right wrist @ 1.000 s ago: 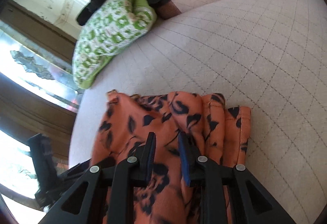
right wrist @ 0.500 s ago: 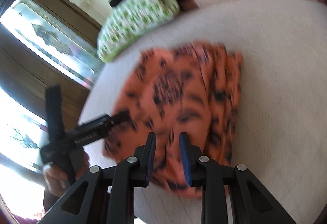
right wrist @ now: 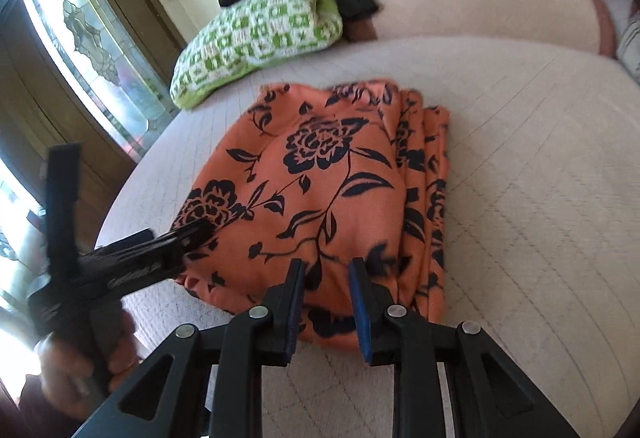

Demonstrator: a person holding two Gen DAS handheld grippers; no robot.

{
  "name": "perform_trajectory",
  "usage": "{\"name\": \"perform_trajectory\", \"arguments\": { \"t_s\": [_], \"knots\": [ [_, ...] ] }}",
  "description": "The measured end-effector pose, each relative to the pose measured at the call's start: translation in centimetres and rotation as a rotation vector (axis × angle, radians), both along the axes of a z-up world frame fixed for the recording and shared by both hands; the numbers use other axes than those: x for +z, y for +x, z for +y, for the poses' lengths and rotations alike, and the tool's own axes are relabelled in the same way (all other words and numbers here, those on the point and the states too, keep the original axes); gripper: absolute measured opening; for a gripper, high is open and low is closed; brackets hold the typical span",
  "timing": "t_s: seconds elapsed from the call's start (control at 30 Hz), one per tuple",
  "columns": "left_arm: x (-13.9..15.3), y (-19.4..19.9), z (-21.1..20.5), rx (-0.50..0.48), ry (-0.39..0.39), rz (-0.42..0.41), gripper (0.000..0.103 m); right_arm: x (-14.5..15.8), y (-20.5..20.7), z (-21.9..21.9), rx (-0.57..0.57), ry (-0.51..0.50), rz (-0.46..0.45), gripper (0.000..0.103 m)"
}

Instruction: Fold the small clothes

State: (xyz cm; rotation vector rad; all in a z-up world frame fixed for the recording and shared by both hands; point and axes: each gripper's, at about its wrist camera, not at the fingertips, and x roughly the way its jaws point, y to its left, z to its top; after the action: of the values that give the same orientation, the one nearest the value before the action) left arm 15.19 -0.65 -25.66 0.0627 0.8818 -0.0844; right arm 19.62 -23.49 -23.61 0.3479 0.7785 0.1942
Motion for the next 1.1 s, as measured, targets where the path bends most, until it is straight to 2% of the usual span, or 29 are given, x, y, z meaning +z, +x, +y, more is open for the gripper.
{"name": "perform_trajectory", "arguments": {
  "t_s": [0.1, 0.27, 0.3, 0.33, 0.4, 0.47, 0.6, 0.77, 1.1],
  "knots": [
    [3.3, -2.8, 0.2, 0.006, 0.048, -0.085, 0.102, 1.0, -2.2, 0.1, -0.035, -0.004, -0.062, 0.026],
    [8.2, -6.4, 1.5, 0.022, 0.068, -0.187, 0.102, 3.6, -7.0, 0.5, -0.071, -0.043, -0.172, 0.03],
    [8.7, -5.8, 1.4, 0.023, 0.068, -0.196, 0.102, 4.1, -7.9, 0.6, -0.071, -0.048, -0.187, 0.039],
    [9.5, -6.1, 1.5, 0.025, 0.066, -0.211, 0.102, 4.7, -8.7, 0.7, -0.073, -0.054, -0.2, 0.057],
    [10.9, -7.0, 1.6, 0.024, 0.052, -0.237, 0.102, 6.4, -10.4, 1.0, -0.087, -0.068, -0.255, 0.073],
    [12.4, -7.9, 1.9, 0.021, 0.037, -0.26, 0.102, 8.5, -12.0, 1.3, -0.104, -0.099, -0.322, 0.073],
    [14.9, -9.8, 2.0, 0.025, 0.042, -0.319, 0.102, 12.2, -14.2, 1.8, -0.112, -0.12, -0.39, 0.073],
    [17.9, -11.8, 2.2, 0.015, 0.041, -0.377, 0.102, 15.0, -16.0, 1.7, -0.156, -0.128, -0.394, 0.073],
    [22.5, -15.1, 1.8, -0.011, 0.056, -0.473, 0.102, 18.1, -18.8, 1.7, -0.201, -0.112, -0.387, 0.073]
  ]
}}
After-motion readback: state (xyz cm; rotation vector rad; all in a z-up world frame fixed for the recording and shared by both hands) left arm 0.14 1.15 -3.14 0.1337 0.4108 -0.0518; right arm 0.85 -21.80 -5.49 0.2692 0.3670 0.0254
